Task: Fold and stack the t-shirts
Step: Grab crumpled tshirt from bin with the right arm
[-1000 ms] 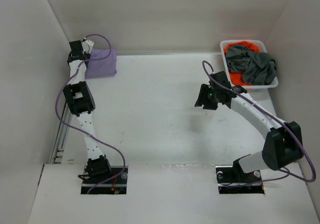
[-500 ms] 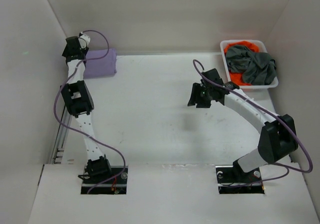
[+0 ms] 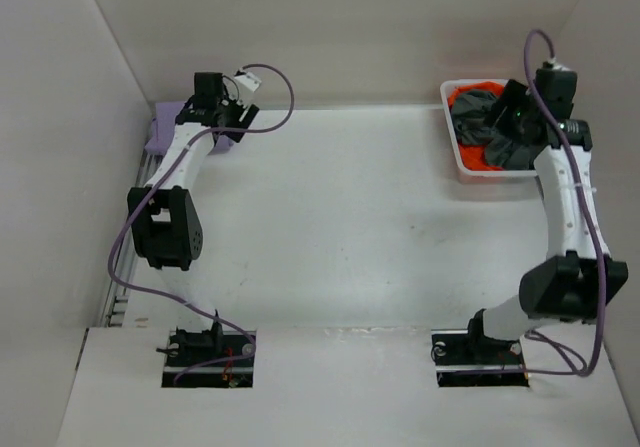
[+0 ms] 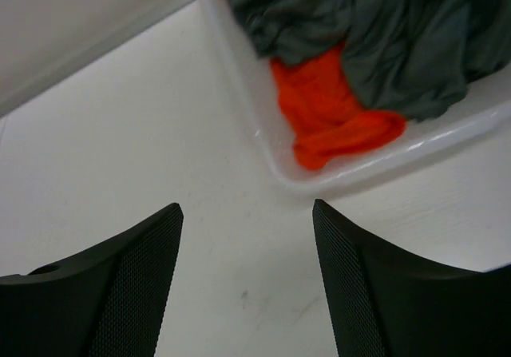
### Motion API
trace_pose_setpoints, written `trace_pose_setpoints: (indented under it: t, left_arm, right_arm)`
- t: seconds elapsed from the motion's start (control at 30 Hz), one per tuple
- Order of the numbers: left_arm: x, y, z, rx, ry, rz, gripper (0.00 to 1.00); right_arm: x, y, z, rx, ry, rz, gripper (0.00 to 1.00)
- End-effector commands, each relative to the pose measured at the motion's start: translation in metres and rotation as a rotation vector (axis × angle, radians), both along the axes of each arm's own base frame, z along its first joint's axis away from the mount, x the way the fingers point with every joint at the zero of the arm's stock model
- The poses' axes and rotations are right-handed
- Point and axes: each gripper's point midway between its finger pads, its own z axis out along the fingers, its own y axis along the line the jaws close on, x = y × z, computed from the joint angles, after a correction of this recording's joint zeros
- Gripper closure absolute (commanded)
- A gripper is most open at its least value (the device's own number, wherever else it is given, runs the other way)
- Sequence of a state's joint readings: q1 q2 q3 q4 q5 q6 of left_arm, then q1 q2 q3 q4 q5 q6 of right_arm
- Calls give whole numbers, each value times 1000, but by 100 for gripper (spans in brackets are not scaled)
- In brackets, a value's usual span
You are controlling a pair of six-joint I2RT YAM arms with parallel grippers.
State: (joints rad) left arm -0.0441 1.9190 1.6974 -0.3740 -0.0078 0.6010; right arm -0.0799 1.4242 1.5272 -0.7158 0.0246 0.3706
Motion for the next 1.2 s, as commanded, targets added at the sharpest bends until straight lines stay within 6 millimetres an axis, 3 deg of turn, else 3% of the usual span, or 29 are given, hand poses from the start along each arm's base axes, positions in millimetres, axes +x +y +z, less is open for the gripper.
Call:
trace_pose_setpoints:
  t: [0.0, 0.13, 0.23, 0.37, 0.5, 0.63, 0.73, 0.77, 0.87, 0.9, 1.03, 1.17]
  left_arm:
    - [-52, -47, -13, -245, 193, -85, 30]
    - [-80, -78, -33, -298, 314, -124, 30]
    - [-90, -84, -42, -301, 349, -117, 30]
    - [-97, -82, -47, -327, 371, -79, 30]
    - [-102, -80, -54, -346, 397, -46, 30]
    - [-105, -75, -57, -338, 402, -27, 30]
    - [-106, -72, -55, -330, 396, -22, 30]
    - [-106, -70, -53, -330, 392, -17, 30]
    - [-106, -64, -48, -334, 378, -6, 30]
    - [-106, -61, -45, -336, 369, 1, 30]
    - [-109, -49, -31, -342, 334, 21, 30]
    - [-115, -36, -12, -362, 284, 40, 30]
  right_arm:
    - [49, -61, 4, -121, -1, -93, 28]
    - [116, -118, -8, -121, -3, -192, 24]
    - [153, -147, -39, -106, 31, -248, 22]
    - [187, -164, -81, -88, 56, -275, 21]
    - [197, -163, -124, -73, 120, -259, 24]
    - [195, -162, -144, -65, 157, -255, 47]
    - [194, -158, -140, -52, 150, -243, 88]
    - [192, -158, -135, -53, 144, -243, 99]
    - [185, -154, -100, -71, 94, -238, 100]
    - [181, -148, -79, -82, 61, -230, 100]
    - [154, -107, 32, -134, -133, -171, 100]
    - [91, -48, 163, -186, -382, -94, 100]
